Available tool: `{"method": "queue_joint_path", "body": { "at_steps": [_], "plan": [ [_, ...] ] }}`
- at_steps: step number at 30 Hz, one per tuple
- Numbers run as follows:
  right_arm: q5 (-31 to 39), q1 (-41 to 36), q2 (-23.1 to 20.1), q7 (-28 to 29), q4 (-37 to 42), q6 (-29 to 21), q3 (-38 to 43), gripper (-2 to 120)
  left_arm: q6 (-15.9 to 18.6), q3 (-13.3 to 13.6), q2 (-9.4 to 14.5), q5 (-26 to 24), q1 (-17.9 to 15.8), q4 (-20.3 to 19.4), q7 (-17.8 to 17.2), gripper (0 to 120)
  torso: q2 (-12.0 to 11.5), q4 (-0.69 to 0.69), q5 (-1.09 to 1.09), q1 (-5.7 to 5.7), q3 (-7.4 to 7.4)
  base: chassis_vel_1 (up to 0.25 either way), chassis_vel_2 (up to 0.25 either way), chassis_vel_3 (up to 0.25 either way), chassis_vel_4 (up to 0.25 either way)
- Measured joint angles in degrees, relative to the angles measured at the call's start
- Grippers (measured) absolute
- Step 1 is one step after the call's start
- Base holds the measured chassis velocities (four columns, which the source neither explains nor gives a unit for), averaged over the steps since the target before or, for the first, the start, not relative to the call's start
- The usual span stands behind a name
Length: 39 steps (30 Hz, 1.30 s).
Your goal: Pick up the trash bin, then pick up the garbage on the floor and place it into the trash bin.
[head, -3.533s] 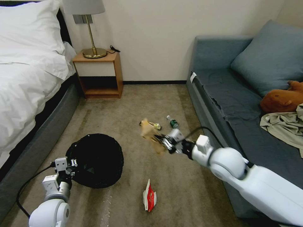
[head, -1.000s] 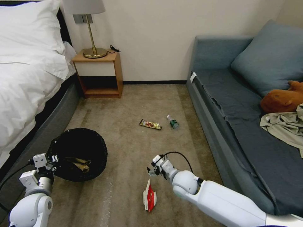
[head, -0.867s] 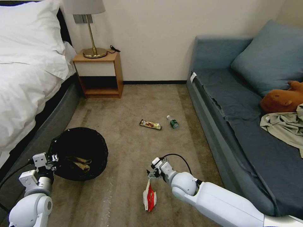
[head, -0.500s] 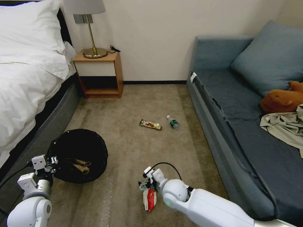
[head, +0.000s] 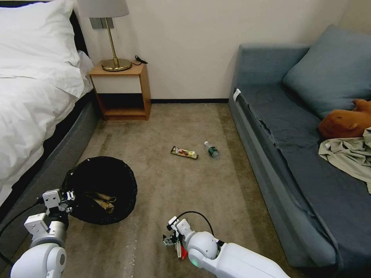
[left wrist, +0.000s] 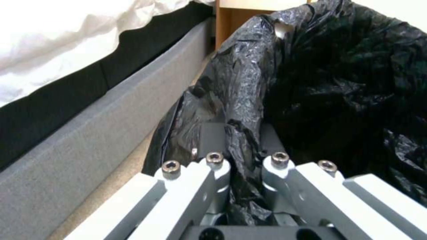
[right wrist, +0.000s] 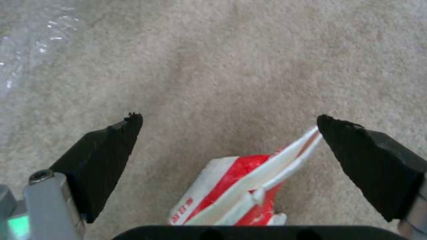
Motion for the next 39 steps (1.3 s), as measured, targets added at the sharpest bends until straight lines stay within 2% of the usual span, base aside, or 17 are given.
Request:
{"method": "queue_joint_path", "body": {
  "at_steps": [21,24,25,27,28,29,30,32,33,36,37,38,39],
  "plan": [
    [-1.34,-3.12,-0.12,-1.68,-2.16,0.35,2.99,98,-0.83,-0.16,0.1,-0.14,0.46,0.49,0.14,3,0.0,0.0,0.0,0.0,0.0,0.0,0.0,0.0,0.0],
    [-1.8,-3.08,0.05,-4.21,-3.01,0.36,4.06,82,-1.01,-0.2,-0.01,-0.15,0.8,0.53,0.16,3,0.0,0.0,0.0,0.0,0.0,0.0,0.0,0.0,0.0],
    [-1.8,-3.08,0.05,-4.21,-3.01,0.36,4.06,82,-1.01,-0.2,-0.01,-0.15,0.8,0.53,0.16,3,0.0,0.0,0.0,0.0,0.0,0.0,0.0,0.0,0.0],
    [-2.06,-2.99,-0.24,-4.85,-3.25,0.44,4.42,72,-1.26,-0.2,-0.12,-0.1,0.95,0.77,0.17,3,0.0,0.0,0.0,0.0,0.0,0.0,0.0,0.0,0.0],
    [-2.06,-2.99,-0.24,-4.85,-3.25,0.44,4.42,72,-1.26,-0.2,-0.12,-0.1,0.95,0.77,0.17,3,0.0,0.0,0.0,0.0,0.0,0.0,0.0,0.0,0.0],
    [-2.27,-3.13,-0.45,-5.04,-3.33,0.54,4.64,65,-1.45,-0.2,-0.23,0.09,1.02,1.02,0.24,3,0.0,0.0,0.0,0.0,0.0,0.0,0.0,0.0,0.0],
    [-2.27,-3.13,-0.45,-5.04,-3.33,0.54,4.64,65,-1.45,-0.2,-0.23,0.09,1.02,1.02,0.24,3,0.0,0.0,0.0,0.0,0.0,0.0,0.0,0.0,0.0],
    [-2.67,-3.72,-0.57,-5.32,-3.36,0.66,5.21,54,-1.67,-0.2,-0.34,0.23,1.26,1.12,0.52,3,0.0,0.0,0.0,0.0,0.0,0.0,0.0,0.0,0.0],
    [-2.67,-3.72,-0.57,-5.32,-3.36,0.66,5.21,54,-1.67,-0.2,-0.34,0.23,1.26,1.12,0.52,3,0.0,0.0,0.0,0.0,0.0,0.0,0.0,0.0,0.0],
    [-3.01,-4.12,-0.15,-5.55,-3.47,0.73,6.24,39,-1.71,-0.47,-0.34,0.27,1.62,1.05,0.69,3,0.0,0.0,0.0,0.0,0.0,0.0,0.0,0.0,0.0],
    [-3.11,-4.24,-0.21,-5.7,-3.47,0.74,6.46,28,-1.71,-0.61,-0.42,0.29,1.93,0.81,0.72,3,0.0,0.01,0.0,0.0,0.0,0.0,0.0,0.0,0.0],
    [-3.11,-4.24,-0.21,-5.7,-3.47,0.74,6.46,28,-1.71,-0.61,-0.42,0.29,1.93,0.81,0.72,3,0.0,0.01,0.0,0.0,0.0,0.0,0.0,0.0,0.0],
    [-3.21,-4.44,-0.28,-5.74,-3.44,0.76,6.61,21,-1.71,-0.64,-0.52,0.3,2.12,0.71,0.74,3,0.0,0.0,0.0,0.0,0.0,0.0,0.0,0.0,0.0]
  ]
}}
